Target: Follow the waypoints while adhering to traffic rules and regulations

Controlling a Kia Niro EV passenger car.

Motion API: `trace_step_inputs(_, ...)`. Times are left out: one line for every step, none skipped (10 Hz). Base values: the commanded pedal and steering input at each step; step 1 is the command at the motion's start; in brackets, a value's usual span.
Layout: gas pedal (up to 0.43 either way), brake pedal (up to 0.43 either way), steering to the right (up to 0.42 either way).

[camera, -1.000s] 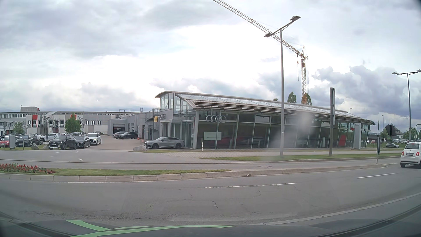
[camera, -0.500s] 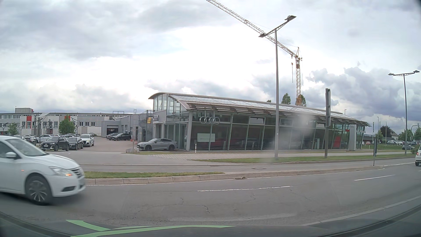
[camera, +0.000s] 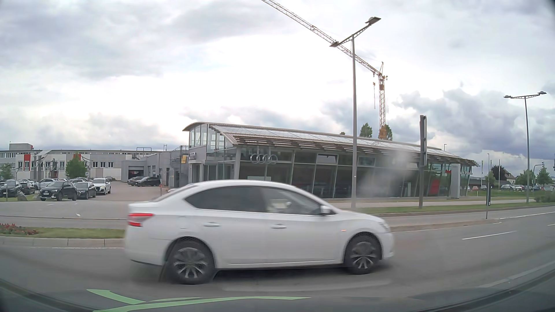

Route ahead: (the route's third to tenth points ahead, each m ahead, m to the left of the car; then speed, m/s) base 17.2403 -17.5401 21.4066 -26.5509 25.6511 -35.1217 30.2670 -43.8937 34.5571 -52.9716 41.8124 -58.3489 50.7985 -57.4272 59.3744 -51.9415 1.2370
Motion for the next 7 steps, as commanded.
trace_step_inputs(0.079, 0.0, 0.33)
trace_step_inputs(0.087, 0.0, 0.332)
trace_step_inputs(0.098, 0.0, 0.339)
trace_step_inputs(0.11, 0.0, 0.345)
trace_step_inputs(0.11, 0.0, 0.351)
trace_step_inputs(0.11, 0.0, 0.357)
trace_step_inputs(0.118, 0.0, 0.362)
